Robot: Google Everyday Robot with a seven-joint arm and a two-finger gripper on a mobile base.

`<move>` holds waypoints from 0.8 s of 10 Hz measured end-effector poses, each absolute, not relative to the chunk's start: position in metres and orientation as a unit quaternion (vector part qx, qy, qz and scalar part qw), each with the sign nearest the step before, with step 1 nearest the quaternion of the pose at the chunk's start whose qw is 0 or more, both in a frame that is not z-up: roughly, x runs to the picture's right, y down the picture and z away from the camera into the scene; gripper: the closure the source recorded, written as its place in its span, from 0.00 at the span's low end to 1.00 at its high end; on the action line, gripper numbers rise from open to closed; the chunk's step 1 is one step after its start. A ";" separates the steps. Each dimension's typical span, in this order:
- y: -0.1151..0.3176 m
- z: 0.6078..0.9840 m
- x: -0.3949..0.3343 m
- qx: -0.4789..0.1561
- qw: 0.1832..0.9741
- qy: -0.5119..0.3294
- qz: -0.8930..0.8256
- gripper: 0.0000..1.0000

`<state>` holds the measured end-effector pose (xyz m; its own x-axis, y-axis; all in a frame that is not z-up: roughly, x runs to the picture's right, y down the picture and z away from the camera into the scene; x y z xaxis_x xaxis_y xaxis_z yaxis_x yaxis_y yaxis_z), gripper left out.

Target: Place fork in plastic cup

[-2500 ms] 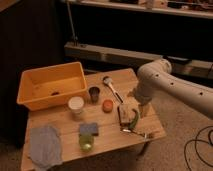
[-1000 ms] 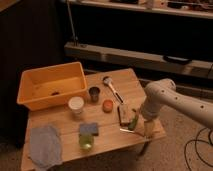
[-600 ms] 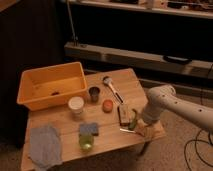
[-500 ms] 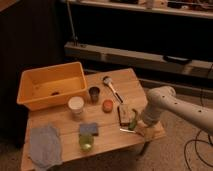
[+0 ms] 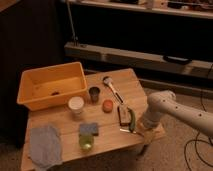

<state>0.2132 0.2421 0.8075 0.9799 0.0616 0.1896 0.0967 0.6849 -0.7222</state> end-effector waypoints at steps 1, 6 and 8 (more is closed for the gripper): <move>0.243 0.809 0.214 -0.397 0.913 -0.097 -0.005 0.41; 0.244 0.813 0.211 -0.405 0.912 -0.067 0.008 0.90; 0.243 0.816 0.211 -0.405 0.913 -0.051 0.017 1.00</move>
